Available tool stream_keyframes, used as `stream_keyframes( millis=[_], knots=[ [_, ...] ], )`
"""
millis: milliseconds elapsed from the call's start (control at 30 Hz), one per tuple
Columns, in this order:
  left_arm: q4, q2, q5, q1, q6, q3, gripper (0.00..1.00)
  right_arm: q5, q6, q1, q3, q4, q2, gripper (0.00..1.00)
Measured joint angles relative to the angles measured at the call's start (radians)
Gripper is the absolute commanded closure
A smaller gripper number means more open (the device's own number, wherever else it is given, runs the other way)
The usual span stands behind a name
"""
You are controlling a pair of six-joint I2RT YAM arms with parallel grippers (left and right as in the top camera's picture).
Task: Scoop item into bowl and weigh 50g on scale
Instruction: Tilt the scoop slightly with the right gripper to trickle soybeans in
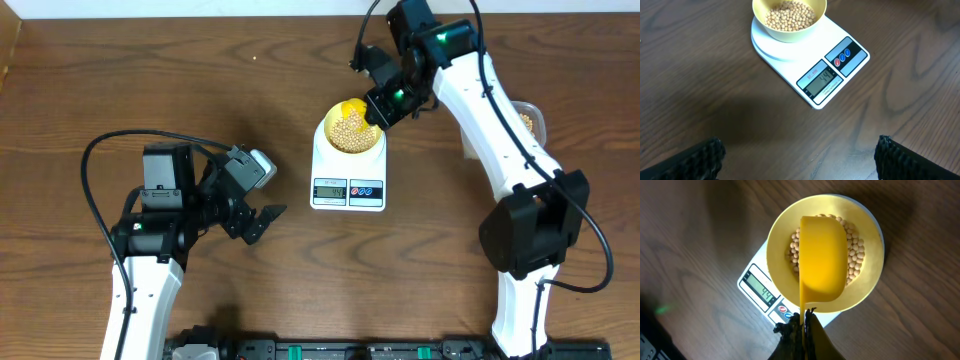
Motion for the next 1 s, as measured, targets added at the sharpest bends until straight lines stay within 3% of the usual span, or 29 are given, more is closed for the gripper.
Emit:
stream_keyframes(
  millis=[1000],
  knots=[
    [0.000, 0.000, 0.000, 0.000, 0.000, 0.000, 0.02, 0.017, -0.039, 0.000, 0.000, 0.023, 0.000, 0.99]
  ],
)
